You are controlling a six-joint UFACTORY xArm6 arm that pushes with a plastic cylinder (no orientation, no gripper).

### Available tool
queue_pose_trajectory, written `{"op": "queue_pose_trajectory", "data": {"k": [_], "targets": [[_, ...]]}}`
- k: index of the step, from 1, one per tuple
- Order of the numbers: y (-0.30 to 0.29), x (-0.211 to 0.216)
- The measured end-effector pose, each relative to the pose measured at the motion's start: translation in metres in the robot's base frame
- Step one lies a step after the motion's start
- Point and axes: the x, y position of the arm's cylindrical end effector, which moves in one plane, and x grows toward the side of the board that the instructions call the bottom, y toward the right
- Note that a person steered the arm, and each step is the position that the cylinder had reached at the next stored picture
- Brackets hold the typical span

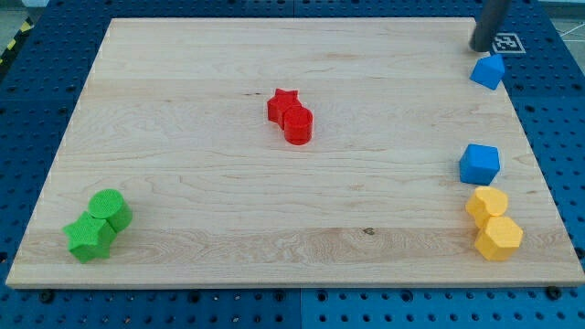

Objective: Slide blue triangle towards the bottom right

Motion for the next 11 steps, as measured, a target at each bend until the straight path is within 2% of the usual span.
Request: {"op": "queue_pose_trajectory", "data": {"k": [1,2,3,5,6,9,10,11], "targets": [[0.028,0.029],[0.023,0.057],[0.01,0.064],[-0.013,0.036],[-0.032,0.039],[-0.042,0.103],[-0.04,0.086],[-0.04,0.027]]}}
